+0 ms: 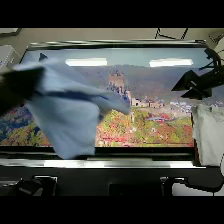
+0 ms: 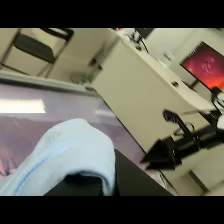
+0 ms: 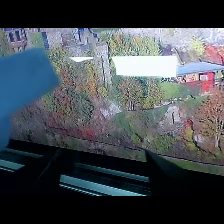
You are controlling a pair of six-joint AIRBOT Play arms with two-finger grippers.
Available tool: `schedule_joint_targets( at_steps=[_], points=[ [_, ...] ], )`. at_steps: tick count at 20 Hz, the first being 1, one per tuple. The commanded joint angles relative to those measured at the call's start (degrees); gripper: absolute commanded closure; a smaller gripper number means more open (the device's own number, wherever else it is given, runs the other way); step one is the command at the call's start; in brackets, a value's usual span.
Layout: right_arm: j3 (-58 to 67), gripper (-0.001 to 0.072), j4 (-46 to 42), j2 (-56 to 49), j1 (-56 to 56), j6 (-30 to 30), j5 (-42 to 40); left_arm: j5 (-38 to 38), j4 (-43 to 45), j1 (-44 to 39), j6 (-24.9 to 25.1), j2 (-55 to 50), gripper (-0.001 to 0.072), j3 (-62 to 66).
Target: Fold the clothes and pants, and hang the long-sleeved shirts on hangers.
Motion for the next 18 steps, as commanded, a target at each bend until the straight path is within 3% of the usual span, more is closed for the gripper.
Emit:
schedule_joint_targets(
  at_steps=[1, 4, 5, 6, 7, 9, 13, 15, 18],
  points=[
    [0.0, 0.0108, -0.5, 0.8, 0.0, -0.9, 0.1, 0.6, 0.1, -12.4, -1.7, -7.2, 0.0688, -8.7],
    [0.0, 0.0108, -1.6, 0.7, 0.0, -1.2, -0.3, -0.3, 0.1, -15.6, -1.8, -17.9, 0.0685, -16.9],
    [0.0, 0.0107, -2.1, 0.7, 0.0, -1.5, -0.4, -2.6, 0.1, -15.2, -3.2, -21.4, 0.0599, -17.9],
    [0.0, 0.0107, -2.9, 0.7, 0.0, -1.7, -0.5, -6.7, 0.0, -13.9, -4.1, -24.2, 0.0229, -17.5],
    [0.0, 0.0107, -3.6, 0.5, 0.0, -2.5, -0.4, -11.1, 0.2, -11.7, -3.5, -25.8, -0.0004, -16.4],
    [-1.7, 0.0106, -5.3, 0.4, 0.0, -3.8, -0.4, -20.4, 1.7, -3.6, -1.0, -26.1, 0.0, -12.7],
    [-12.3, 0.0096, -9.2, 0.1, 0.0, -5.3, -2.1, -38.2, 10.9, 16.7, -1.3, -25.5, 0.0, -5.5],
    [-20.3, 0.0024, -9.4, 0.1, 0.0, -5.6, -3.3, -46.7, 16.3, 24.0, -1.0, -25.5, 0.0, -7.3],
    [-31.8, 0.002, -9.3, 0.1, 0.0, -6.6, -7.6, -50.6, 21.1, 29.4, -0.3, -25.5, 0.0001, -17.1]
  ],
)
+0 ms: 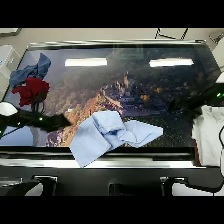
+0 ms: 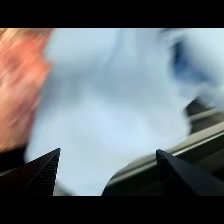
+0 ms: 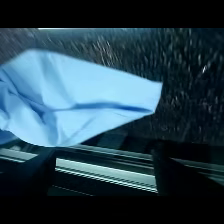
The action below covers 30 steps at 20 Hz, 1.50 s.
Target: Fold the clothes and pants, and hang the long-sleeved shirts on hangers.
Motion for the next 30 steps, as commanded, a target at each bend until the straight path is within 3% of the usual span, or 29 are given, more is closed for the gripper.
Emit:
schedule_joint_targets(
  at_steps=[1, 7, 13, 15, 16, 18, 19, 27, 28, 29, 30],
  points=[
    [-12.8, 0.002, -0.8, 0.0, 0.0, -0.9, -4.7, -7.4, 5.5, 7.4, 1.6, -0.2, 0.0001, -9.8],
    [-22.1, 0.0009, 0.2, 0.0, 0.0, -1.3, -10.3, 9.2, -3.5, 4.3, 2.5, -0.4, 0.0002, -23.8],
    [-22.3, 0.001, 0.4, 0.0, 0.0, -1.3, -11.6, 15.7, -5.3, -2.8, 0.3, -0.4, 0.0005, -24.2],
    [-22.3, 0.001, 0.4, 0.0, 0.0, -1.3, -12.3, 17.6, -5.3, -4.7, -2.4, -0.4, 0.0145, -24.2],
    [-22.3, 0.001, 0.4, 0.0, 0.0, -1.1, -13.1, 19.0, -5.3, -5.7, -4.7, -0.4, 0.0181, -24.2],
    [-22.9, 0.0009, 0.5, 0.0, 0.0, -0.6, -14.7, 20.0, -5.7, -6.6, -5.4, -0.4, 0.0598, -24.0],
    [-23.6, 0.0009, 0.9, 0.0, 0.0, -0.7, -15.4, 19.8, -5.9, -6.6, -4.1, -0.3, 0.0679, -23.8],
    [-30.3, 0.0014, 12.6, 0.0, 1.1, -2.4, -24.4, 19.4, -5.9, -6.5, -2.6, 5.8, 0.0687, -20.7],
    [-30.3, 0.0048, 12.5, 0.0, 2.1, -2.2, -24.9, 19.4, -5.9, -6.5, -2.4, 7.1, 0.0687, -20.2],
    [-30.3, 0.0199, 12.5, 0.0, 3.6, -2.2, -25.5, 19.4, -5.9, -6.5, -2.5, 8.3, 0.0687, -19.8],
    [-30.3, 0.045, 12.7, 0.0, 4.9, -2.2, -26.1, 19.4, -5.9, -6.5, -2.5, 9.6, 0.0687, -19.2]
  ],
)
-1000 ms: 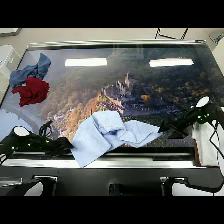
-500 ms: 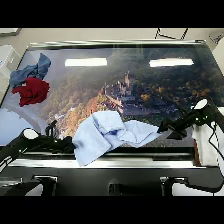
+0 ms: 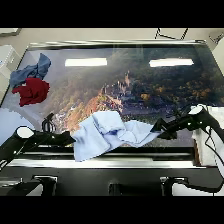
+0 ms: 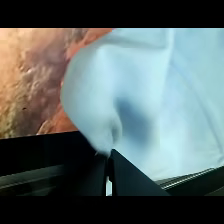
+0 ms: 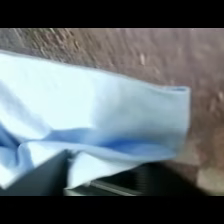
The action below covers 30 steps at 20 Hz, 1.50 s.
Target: Fold the clothes and pants, and hang the long-sleeved shirts on hangers.
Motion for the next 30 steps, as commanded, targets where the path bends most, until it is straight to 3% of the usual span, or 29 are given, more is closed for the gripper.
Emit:
schedule_joint_targets(
  at_steps=[1, 4, 6, 11, 15, 17, 20, 22, 26, 30],
  points=[
    [-0.2, 0.0667, 3.2, 0.1, 3.5, -0.1, -1.9, 0.3, 0.0, 0.0, 0.3, 4.6, 0.0687, 2.2],
    [5.7, 0.0666, 4.2, 2.5, 3.3, -3.5, 2.0, 0.3, 0.4, 0.6, 0.4, 9.8, 0.0688, 10.4],
    [16.7, 0.0667, 1.3, 7.1, 3.3, -4.6, 2.7, 1.9, 0.4, 3.4, 0.3, 13.2, 0.0688, 22.0],
    [50.5, 0.0666, -4.6, 20.2, 3.3, -4.3, -9.6, 12.8, 0.4, 12.6, 0.1, 15.6, 0.0688, 57.8],
    [58.5, 0.0666, -10.0, 30.3, 3.3, -3.2, -11.0, 14.9, 0.5, 14.0, 0.1, 16.3, 0.0688, 71.6],
    [58.5, 0.0666, -17.9, 33.6, 3.3, 0.2, -6.6, 16.0, 2.8, 14.1, 0.0, 17.2, 0.0688, 72.0],
    [58.5, 0.0665, -28.9, 34.7, 3.3, 2.9, 4.5, 15.8, 13.2, 14.5, -6.9, 17.2, 0.0688, 71.8],
    [57.9, 0.0665, -32.7, 33.9, 3.3, 3.1, 9.8, 14.6, 20.1, 14.5, -8.3, 17.2, 0.0688, 70.2],
    [53.7, 0.0665, -33.9, 30.5, 3.3, 4.7, 15.7, 5.7, 27.3, 14.5, -8.9, 17.4, 0.0688, 60.9],
    [41.6, 0.0666, -33.6, 27.5, 3.3, 5.8, 16.3, 5.7, 27.3, 14.5, -8.9, 17.1, 0.0687, 46.9]
  ],
)
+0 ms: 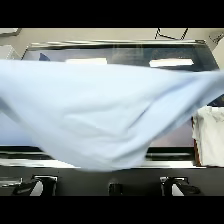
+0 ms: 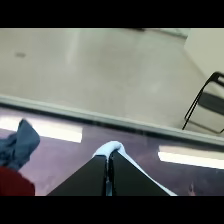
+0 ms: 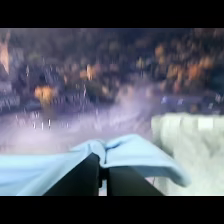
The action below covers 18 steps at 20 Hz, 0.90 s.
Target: Fold the clothes and pants, and hang the long-sleeved shirts on hangers.
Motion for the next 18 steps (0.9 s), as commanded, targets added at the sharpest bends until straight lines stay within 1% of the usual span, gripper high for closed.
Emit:
schedule_joint_targets(
  at_steps=[1, 2, 4, 6, 7, 10, 11, 13, 14, 15, 16, 17, 18],
  points=[
    [-10.8, 0.0666, -0.8, -2.3, 0.0, 1.0, 1.4, 0.0, 2.3, 0.1, -0.4, -0.7, 0.0687, -11.6],
    [-15.2, 0.0666, 0.1, -2.8, 0.0, 1.0, -0.9, 1.0, 2.3, 0.0, -0.5, -1.6, 0.0687, -14.2],
    [-23.1, 0.0666, 2.7, -4.1, 0.0, 1.0, -8.1, 2.8, 0.9, -0.2, -0.4, -5.9, 0.0687, -18.3],
    [-28.0, 0.0666, 7.0, -6.7, 0.0, 1.0, -14.1, 7.3, 0.0, -1.6, -0.4, -12.8, 0.0687, -19.3],
    [-29.1, 0.0666, 8.8, -8.6, 0.0, 1.0, -16.0, 11.1, -0.9, -2.6, -0.4, -16.5, 0.0687, -19.2],
    [-29.5, 0.0666, 11.9, -13.6, 0.0, 1.0, -17.5, 22.9, -5.5, -7.1, -0.4, -27.4, 0.0686, -18.2],
    [-29.5, 0.0665, 12.2, -14.8, 0.0, 1.0, -17.4, 24.8, -7.0, -8.9, -0.5, -30.3, 0.0686, -18.1],
    [-29.5, 0.0665, 12.1, -16.1, 0.0, 1.0, -16.7, 24.1, -9.6, -12.5, -0.5, -35.4, 0.0676, -18.2],
    [-29.5, 0.0665, 12.0, -16.4, 0.0, 1.0, -16.1, 22.0, -10.0, -14.4, -0.4, -37.6, 0.0561, -18.2],
    [-29.5, 0.0665, 12.0, -16.5, 0.0, 0.8, -15.6, 18.7, -10.0, -16.0, -0.4, -39.1, 0.0309, -18.2],
    [-29.5, 0.0665, 12.0, -16.5, 0.0, 0.9, -15.2, 13.1, -10.0, -17.0, -0.4, -40.2, 0.0004, -18.1],
    [-29.5, 0.0665, 12.0, -16.5, 0.0, 0.9, -14.7, 6.0, -10.0, -17.2, 0.3, -40.9, -0.0002, -18.0],
    [-29.5, 0.0665, 12.0, -16.5, 0.0, 0.9, -14.3, -2.6, -9.6, -16.7, 1.6, -41.2, -0.0001, -18.1]
  ],
)
